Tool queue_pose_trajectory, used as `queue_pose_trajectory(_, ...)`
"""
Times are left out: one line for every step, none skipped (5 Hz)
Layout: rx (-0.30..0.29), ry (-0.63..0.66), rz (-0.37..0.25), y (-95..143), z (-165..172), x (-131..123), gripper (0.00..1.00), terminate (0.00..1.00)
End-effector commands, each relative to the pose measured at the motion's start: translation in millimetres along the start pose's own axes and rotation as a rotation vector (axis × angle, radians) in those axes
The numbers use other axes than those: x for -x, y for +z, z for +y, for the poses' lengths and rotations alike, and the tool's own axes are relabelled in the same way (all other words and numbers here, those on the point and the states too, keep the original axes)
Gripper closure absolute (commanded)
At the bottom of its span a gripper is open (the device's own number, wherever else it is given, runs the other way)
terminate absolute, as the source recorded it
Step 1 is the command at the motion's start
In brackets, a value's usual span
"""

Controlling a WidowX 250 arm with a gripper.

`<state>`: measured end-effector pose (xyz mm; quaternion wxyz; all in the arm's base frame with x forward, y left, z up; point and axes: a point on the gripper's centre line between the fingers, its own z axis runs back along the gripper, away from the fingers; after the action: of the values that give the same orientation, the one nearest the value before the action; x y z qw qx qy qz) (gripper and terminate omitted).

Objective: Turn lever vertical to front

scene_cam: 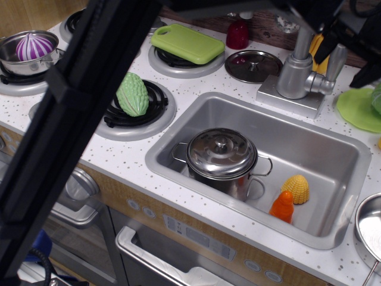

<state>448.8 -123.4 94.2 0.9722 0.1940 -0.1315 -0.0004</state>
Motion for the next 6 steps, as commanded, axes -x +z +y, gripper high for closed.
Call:
queue_pose_trajectory(0.033, 0.049, -0.14, 33, 21, -26, 0.0, 0.0)
queue_pose_trajectory(0.053, 0.047, -0.153, 26, 23, -33, 0.0, 0.0)
queue_pose_trajectory(0.076, 0.028, -0.178, 14, 24, -40, 0.0, 0.0)
queue_pose_trajectory(0.095, 0.018, -0.194, 5, 25, -47, 0.0, 0.0)
queue_pose_trajectory(0.099, 0.033, -0.194, 3, 23, -49, 1.0, 0.0)
queue_pose_trajectory(0.108, 0.049, -0.177, 5, 16, -45, 1.0, 0.0)
